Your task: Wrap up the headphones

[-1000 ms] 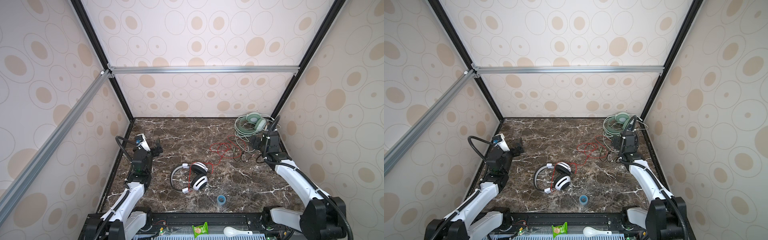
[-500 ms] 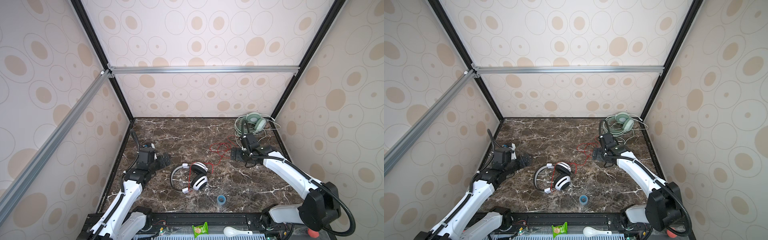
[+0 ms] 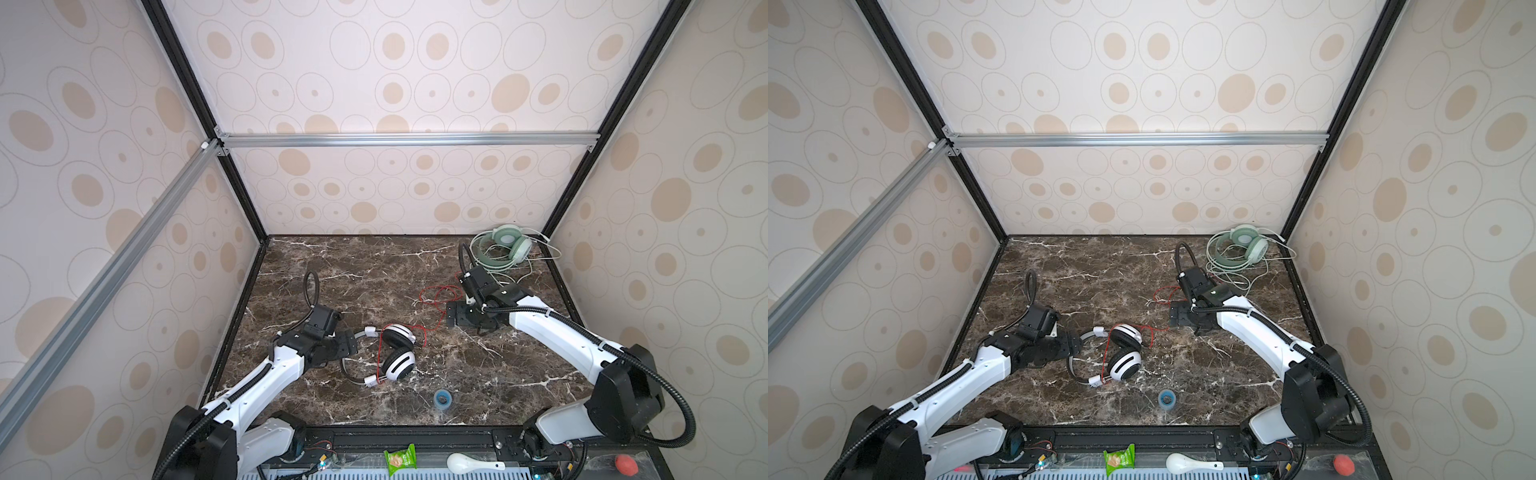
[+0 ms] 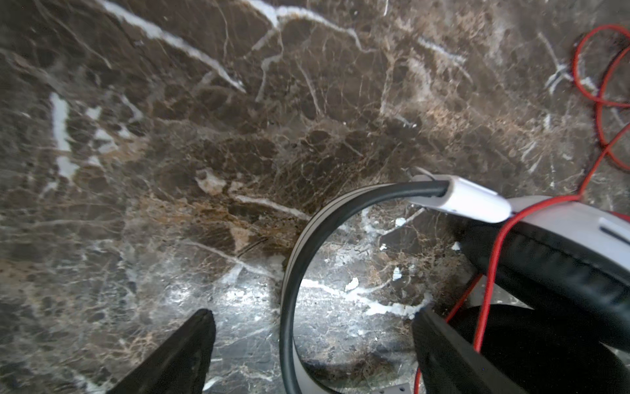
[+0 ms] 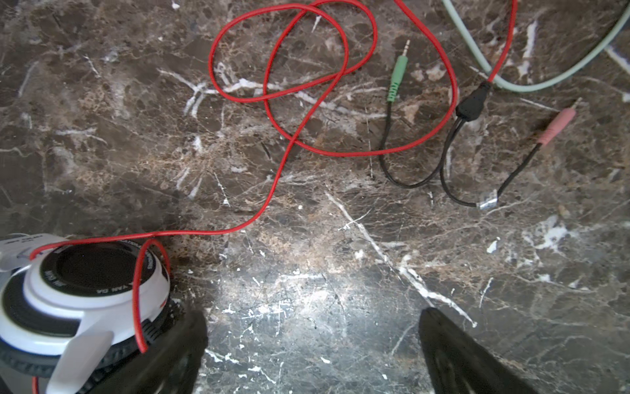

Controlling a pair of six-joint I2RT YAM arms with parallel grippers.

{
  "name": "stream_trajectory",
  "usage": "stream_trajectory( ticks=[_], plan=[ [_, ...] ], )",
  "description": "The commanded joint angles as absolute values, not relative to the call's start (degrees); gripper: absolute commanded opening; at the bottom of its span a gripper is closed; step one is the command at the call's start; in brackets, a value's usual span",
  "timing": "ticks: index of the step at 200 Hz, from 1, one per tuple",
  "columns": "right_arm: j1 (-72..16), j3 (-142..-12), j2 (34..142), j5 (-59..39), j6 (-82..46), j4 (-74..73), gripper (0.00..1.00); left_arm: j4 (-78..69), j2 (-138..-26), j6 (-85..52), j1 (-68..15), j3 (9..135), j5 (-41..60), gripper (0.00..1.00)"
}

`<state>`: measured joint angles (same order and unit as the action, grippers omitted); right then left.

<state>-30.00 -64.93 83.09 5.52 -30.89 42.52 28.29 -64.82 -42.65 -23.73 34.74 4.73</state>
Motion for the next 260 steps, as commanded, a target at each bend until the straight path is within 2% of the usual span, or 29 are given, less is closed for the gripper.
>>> stream_trajectory(
  ticks=[1,29,72,104,143,164,208,260],
  plan=[
    [-30.59,-67.29,85.07,4.78,-29.43,43.54,1.00,25.93,-66.95,-45.92,-25.02,33.03,1.61,0.90],
    [-30.91,-71.66,87.62,3.34,-27.69,46.26,0.99,26.56,-69.59,-47.72,-26.28,33.48,1.04,0.84],
    [-31.27,-70.99,86.81,2.99,-26.54,44.90,0.96,26.32,-73.14,-46.83,-27.46,34.79,-1.18,0.79],
    [-31.21,-70.62,86.27,3.11,-26.90,44.25,0.93,24.59,-75.21,-47.68,-27.93,34.01,-2.12,0.71],
    [-31.22,-70.75,86.14,1.39,-26.99,44.02,0.90,24.52,-77.78,-48.20,-29.57,35.05,-4.40,0.52],
    [-31.25,-70.92,85.96,0.59,-26.90,44.31,0.90,25.57,-77.89,-48.78,-29.93,36.15,-6.48,0.30],
    [-31.21,-71.71,85.70,-2.91,-25.91,43.17,0.88,28.64,-76.82,-48.02,-30.26,39.09,-12.72,0.00],
    [-31.15,-73.87,85.39,-4.16,-24.63,43.31,0.87,35.16,-73.91,-38.43,-31.10,50.23,-25.45,0.00]
  ],
)
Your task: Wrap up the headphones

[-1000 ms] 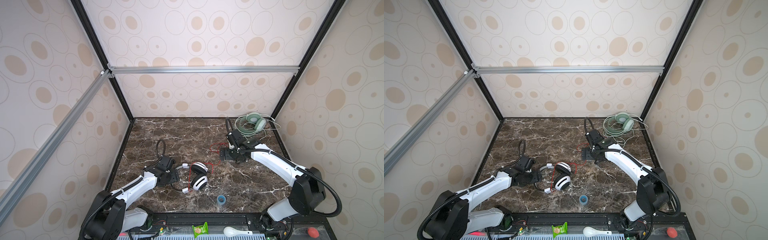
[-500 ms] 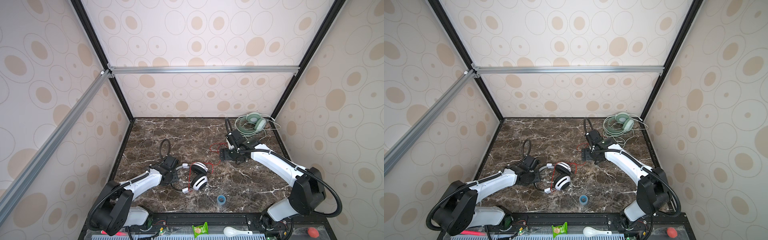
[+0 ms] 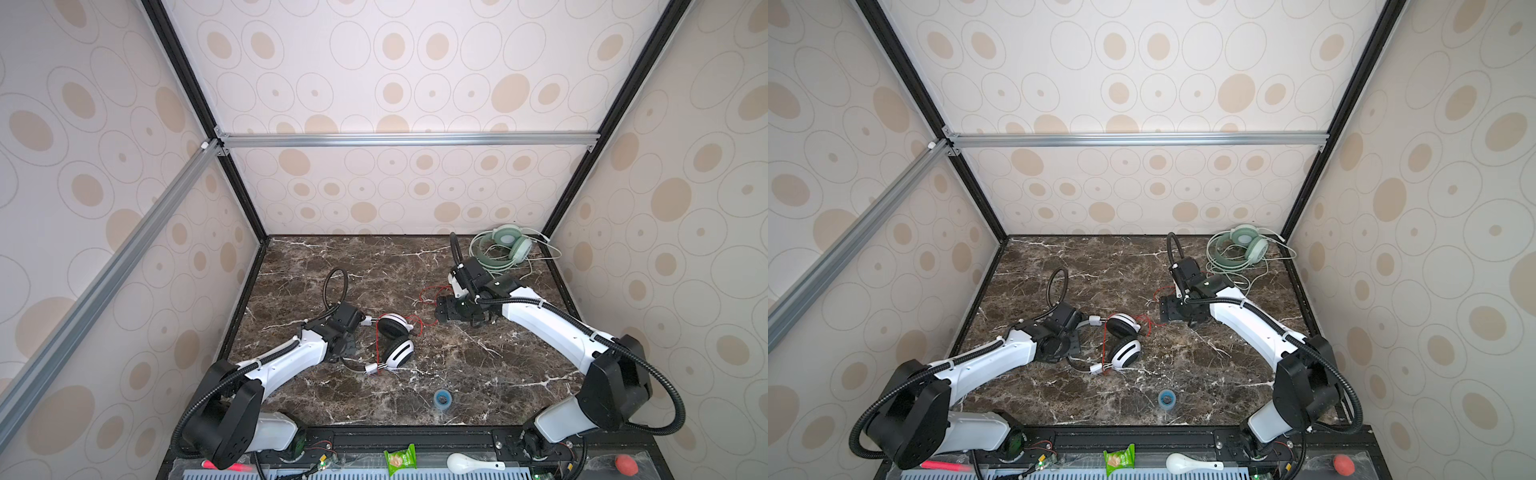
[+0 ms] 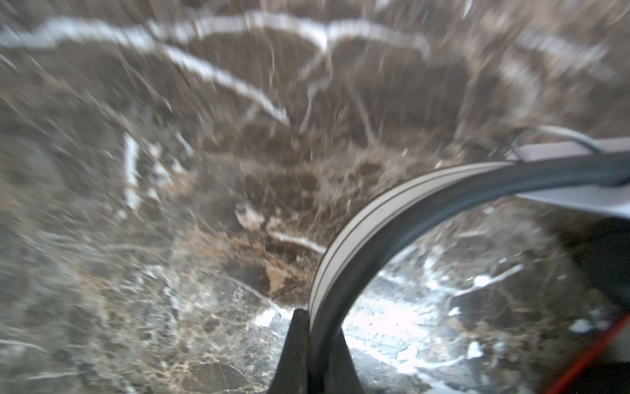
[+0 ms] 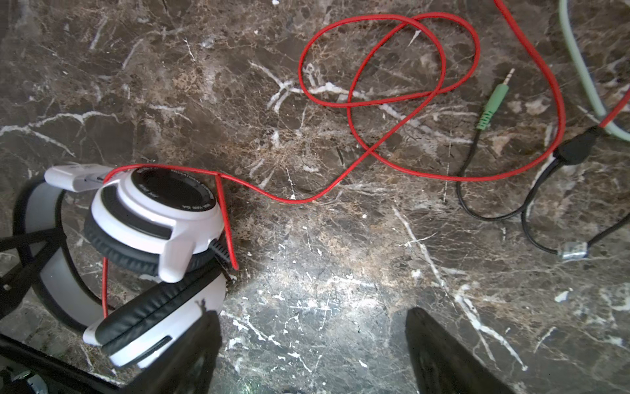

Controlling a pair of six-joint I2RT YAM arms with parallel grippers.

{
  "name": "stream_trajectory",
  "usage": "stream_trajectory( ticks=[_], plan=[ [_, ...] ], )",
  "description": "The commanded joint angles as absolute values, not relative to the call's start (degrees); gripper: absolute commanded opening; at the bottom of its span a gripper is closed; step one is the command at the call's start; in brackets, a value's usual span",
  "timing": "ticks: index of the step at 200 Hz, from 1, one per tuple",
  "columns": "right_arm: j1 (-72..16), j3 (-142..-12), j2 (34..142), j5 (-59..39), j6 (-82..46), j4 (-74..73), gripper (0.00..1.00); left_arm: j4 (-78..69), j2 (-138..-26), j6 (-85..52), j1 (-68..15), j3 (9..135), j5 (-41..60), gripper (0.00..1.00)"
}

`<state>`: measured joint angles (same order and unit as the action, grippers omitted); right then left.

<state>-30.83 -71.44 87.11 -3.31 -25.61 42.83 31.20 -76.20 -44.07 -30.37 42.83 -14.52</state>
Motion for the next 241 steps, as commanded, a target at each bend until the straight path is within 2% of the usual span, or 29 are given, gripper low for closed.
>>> stream_trajectory(
  ticks=[1,29,75,99,156,172,183,200,220,227,241],
  plan=[
    [-31.17,-73.93,85.37,-4.14,-24.53,43.36,0.87,35.33,-73.91,-38.11,-31.19,50.56,-25.65,0.00],
    [-30.28,-76.09,84.81,-5.38,-23.68,42.62,0.87,40.91,-75.73,-27.23,-34.87,62.16,-37.51,0.00],
    [-28.42,-79.38,82.75,-9.71,-22.40,38.34,0.87,40.99,-81.97,-5.61,-43.99,74.94,-59.18,0.00],
    [-27.65,-81.51,82.05,-9.76,-21.87,38.41,0.87,35.02,-84.19,5.24,-46.15,77.44,-68.18,0.00],
    [-25.09,-81.01,78.88,-12.49,-21.04,36.57,0.88,14.15,-83.81,23.04,-49.00,75.82,-79.67,0.00],
    [-24.83,-80.04,77.86,-13.75,-20.55,35.21,0.88,0.58,-83.02,30.93,-51.05,73.66,-84.63,0.00],
    [-24.60,-79.48,77.28,-15.02,-20.53,34.13,0.88,-18.31,-82.40,43.38,-52.36,69.03,-86.79,0.00],
    [-24.23,-78.52,76.36,-17.29,-20.49,32.08,0.89,-61.95,-83.61,76.57,-54.09,61.10,-88.07,0.00],
    [-23.83,-77.86,75.73,-19.80,-20.48,30.27,0.89,-104.00,-92.13,112.45,-54.13,62.10,-89.28,0.00],
    [-23.67,-77.71,75.55,-20.28,-20.39,29.89,0.90,-105.55,-94.40,116.18,-54.04,63.16,-89.87,0.00],
    [-23.50,-77.37,75.32,-20.44,-20.47,29.51,0.90,-105.64,-96.46,115.28,-54.49,64.16,-89.21,0.00]
  ],
)
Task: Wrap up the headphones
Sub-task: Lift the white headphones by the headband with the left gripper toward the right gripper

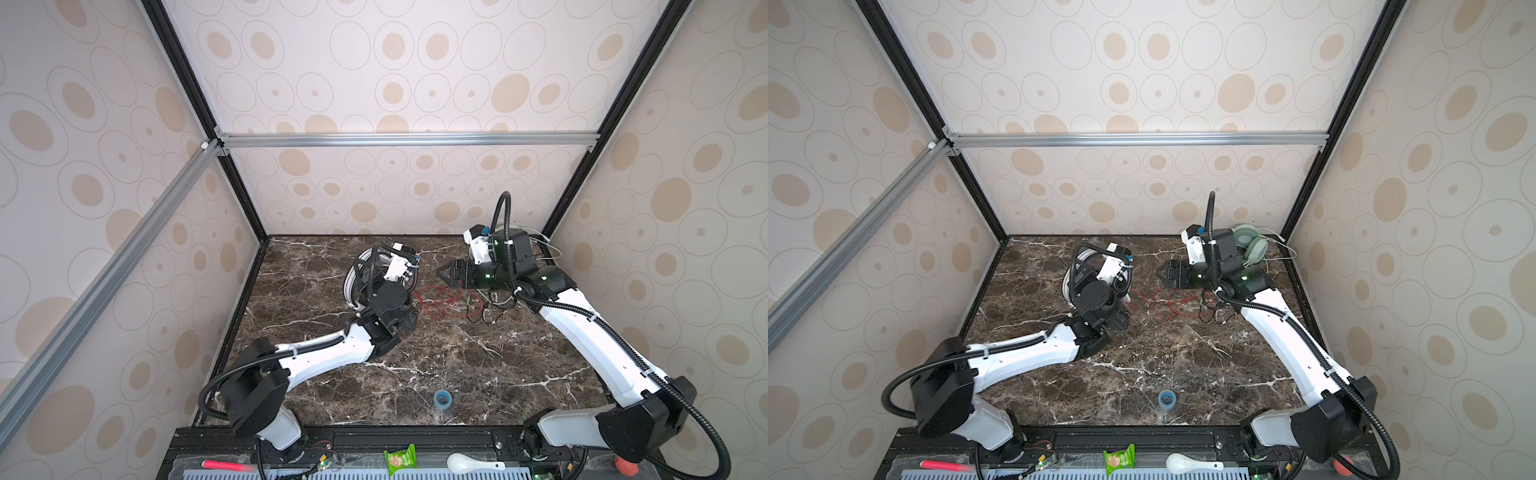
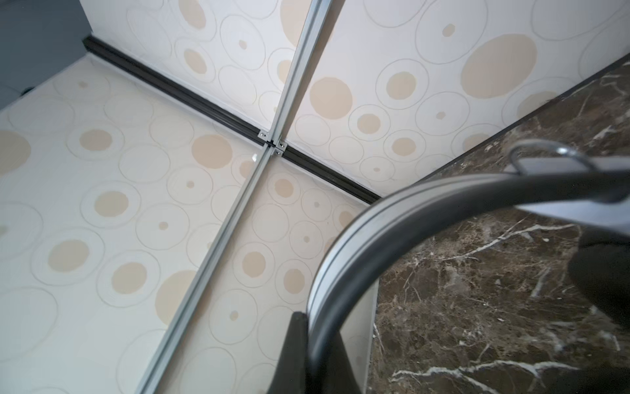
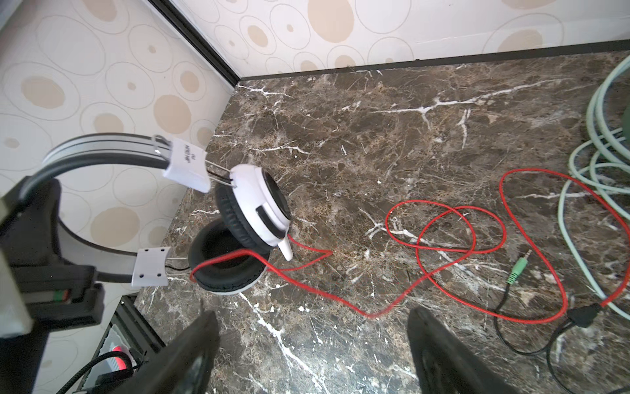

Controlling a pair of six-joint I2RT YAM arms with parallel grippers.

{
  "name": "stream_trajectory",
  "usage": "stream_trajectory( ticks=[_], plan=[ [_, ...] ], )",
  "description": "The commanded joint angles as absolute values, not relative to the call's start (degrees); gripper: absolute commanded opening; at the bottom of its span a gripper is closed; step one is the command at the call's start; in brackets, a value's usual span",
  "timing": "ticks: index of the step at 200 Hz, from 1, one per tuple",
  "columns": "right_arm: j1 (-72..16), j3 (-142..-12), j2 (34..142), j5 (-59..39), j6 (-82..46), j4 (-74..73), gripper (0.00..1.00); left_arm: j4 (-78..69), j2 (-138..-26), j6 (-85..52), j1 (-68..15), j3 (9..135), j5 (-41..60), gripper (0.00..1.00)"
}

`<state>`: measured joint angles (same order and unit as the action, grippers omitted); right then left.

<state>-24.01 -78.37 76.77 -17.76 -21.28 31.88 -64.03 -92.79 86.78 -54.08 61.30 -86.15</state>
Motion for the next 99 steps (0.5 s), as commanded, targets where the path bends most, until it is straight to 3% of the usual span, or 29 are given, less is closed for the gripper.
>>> stream_trajectory(
  ticks=[1,99],
  plan=[
    [-23.48,-77.36,75.32,-20.41,-20.43,29.52,0.89,-105.64,-96.57,115.17,-54.49,64.29,-89.21,0.00],
    [-18.03,-72.34,73.22,-19.85,-23.20,31.37,0.89,-105.82,-107.07,120.76,-56.10,86.47,-97.54,0.00]
  ],
)
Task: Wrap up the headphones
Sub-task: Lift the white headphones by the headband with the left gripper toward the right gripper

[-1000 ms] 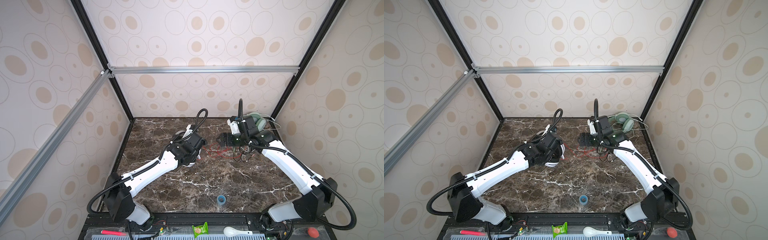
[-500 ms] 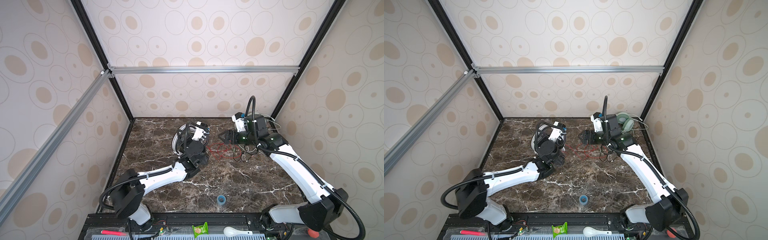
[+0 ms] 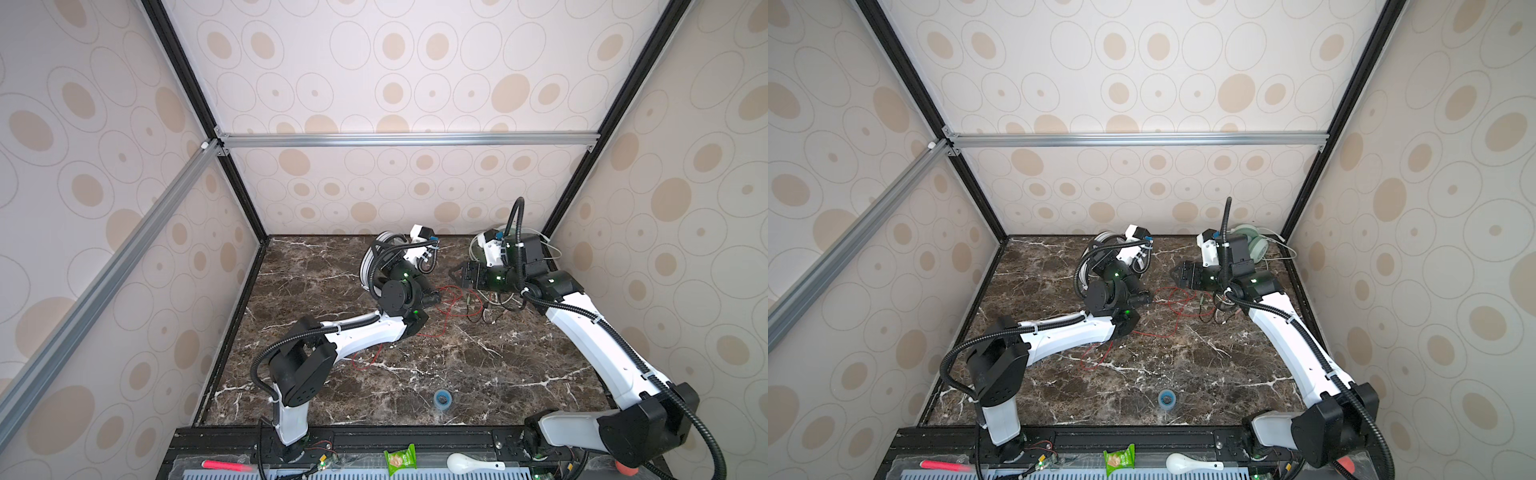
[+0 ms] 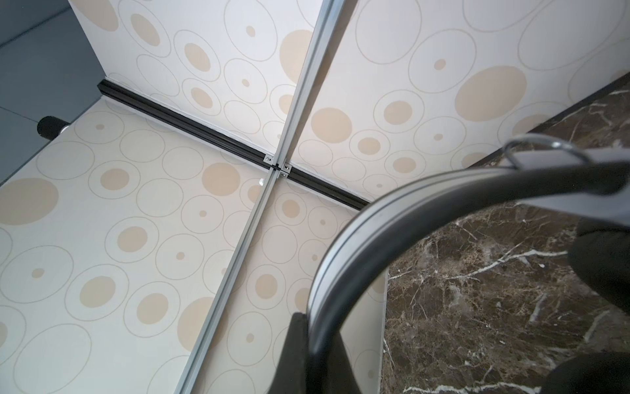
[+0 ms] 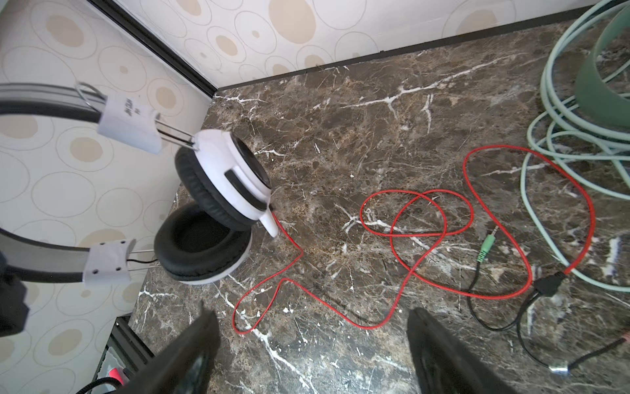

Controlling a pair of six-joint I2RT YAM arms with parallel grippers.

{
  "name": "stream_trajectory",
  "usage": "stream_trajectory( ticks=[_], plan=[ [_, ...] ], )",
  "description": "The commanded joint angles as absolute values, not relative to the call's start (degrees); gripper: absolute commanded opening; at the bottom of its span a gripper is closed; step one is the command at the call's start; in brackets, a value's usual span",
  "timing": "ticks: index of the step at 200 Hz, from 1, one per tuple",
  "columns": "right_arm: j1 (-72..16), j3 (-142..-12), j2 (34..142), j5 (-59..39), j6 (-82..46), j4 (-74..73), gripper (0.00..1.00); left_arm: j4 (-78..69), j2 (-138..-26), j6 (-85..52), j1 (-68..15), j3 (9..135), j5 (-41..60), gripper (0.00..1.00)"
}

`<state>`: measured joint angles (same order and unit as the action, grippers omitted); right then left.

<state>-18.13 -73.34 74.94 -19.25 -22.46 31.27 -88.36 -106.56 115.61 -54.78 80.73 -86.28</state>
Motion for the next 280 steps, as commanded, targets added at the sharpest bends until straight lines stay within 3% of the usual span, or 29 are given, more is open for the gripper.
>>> stream_trajectory(
  ticks=[1,78,116,190,280],
  plan=[
    [-18.02,-72.38,73.22,-19.81,-23.20,31.37,0.89,-105.82,-107.10,120.85,-56.13,86.65,-97.55,0.00],
    [-18.07,-66.48,69.98,-27.22,-23.26,24.19,0.92,-105.73,-108.15,122.02,-57.06,95.39,-97.51,0.00],
    [-18.04,-67.09,69.51,-31.78,-20.11,21.92,0.94,-104.77,-106.90,120.70,-60.22,91.11,-97.56,0.00],
    [-18.02,-72.59,72.54,-31.64,-11.23,25.16,0.95,-104.62,-108.73,120.79,-67.78,93.18,-97.65,0.00],
    [-18.02,-72.41,76.73,-28.04,-6.31,24.57,0.92,-105.90,-115.75,124.10,-69.02,101.13,-97.45,0.00]
  ],
)
